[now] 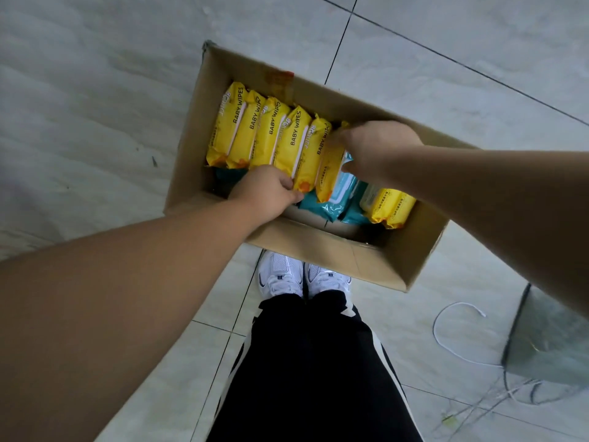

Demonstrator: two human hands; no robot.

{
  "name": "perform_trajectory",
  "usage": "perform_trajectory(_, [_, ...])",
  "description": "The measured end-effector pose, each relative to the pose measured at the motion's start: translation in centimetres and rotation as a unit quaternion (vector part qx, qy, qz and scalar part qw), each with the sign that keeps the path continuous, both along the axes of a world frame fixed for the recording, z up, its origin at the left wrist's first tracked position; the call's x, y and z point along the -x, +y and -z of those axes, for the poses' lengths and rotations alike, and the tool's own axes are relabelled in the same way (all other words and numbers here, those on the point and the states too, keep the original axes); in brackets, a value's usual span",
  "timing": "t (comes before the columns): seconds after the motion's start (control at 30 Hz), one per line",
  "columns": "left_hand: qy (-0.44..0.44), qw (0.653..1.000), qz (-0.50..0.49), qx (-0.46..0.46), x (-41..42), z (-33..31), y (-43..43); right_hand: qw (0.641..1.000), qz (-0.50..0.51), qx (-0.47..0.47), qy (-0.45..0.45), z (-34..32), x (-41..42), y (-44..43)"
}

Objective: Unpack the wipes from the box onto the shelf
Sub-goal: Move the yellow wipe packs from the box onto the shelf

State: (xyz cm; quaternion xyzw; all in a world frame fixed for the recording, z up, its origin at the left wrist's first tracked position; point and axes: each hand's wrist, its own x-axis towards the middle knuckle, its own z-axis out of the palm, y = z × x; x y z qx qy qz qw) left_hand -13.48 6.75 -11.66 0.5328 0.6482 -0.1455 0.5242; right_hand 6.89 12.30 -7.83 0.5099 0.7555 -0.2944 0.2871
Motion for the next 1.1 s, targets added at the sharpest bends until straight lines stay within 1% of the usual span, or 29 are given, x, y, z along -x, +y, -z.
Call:
perform_trajectory(0.23, [0.079, 0.996, -0.028, -0.026, -1.8, 1.8, -0.7, 0.998, 0.05, -0.039, -0.008, 2.7, 0.3, -0.3])
perform_trajectory(0.37, [0.069, 0.995, -0.073, -0.028, -1.9, 2.3, -0.7, 0.998, 0.047, -0.041, -0.027, 3.0, 0.5, -0.1])
perform_trajectory(0.47, [0.052, 0.994, -0.086, -0.039, -1.4, 2.5, -0.8, 0.998, 0.013, -0.046, -0.039, 2.9, 0.7, -0.5])
perform_trajectory(0.57, [0.018, 0.994, -0.094, -0.061, -0.8, 2.4, -1.1, 0.998, -0.026, -0.064, -0.001, 2.3, -0.2, -1.3])
perform_trajectory(0.63, [-0.01, 0.991, -0.11, -0.075, -0.4, 1.8, -1.1, 0.997, -0.039, -0.053, 0.036, 1.9, -1.2, -2.0])
perform_trajectory(0.67, [-0.023, 0.99, -0.115, -0.081, -0.2, 1.4, -1.0, 0.997, -0.035, -0.039, 0.049, 1.6, -1.5, -2.3])
perform_trajectory(0.77, [-0.054, 0.99, -0.099, -0.091, 0.1, -0.5, -0.4, 0.997, 0.027, 0.024, 0.075, 0.2, -2.2, -3.0])
perform_trajectory(0.87, [-0.075, 0.989, -0.102, -0.078, 0.4, -2.8, 0.2, 0.994, 0.045, 0.036, 0.095, -2.0, -2.6, -2.8])
perform_trajectory(0.97, [-0.094, 0.98, -0.156, -0.075, 0.6, -5.8, 1.5, 0.99, 0.06, 0.024, 0.125, -5.5, -2.5, -2.2])
perform_trajectory(1.1, [-0.108, 0.958, -0.253, -0.078, 1.2, -11.1, 3.7, 0.98, 0.114, 0.0, 0.161, -11.1, -2.6, -0.9])
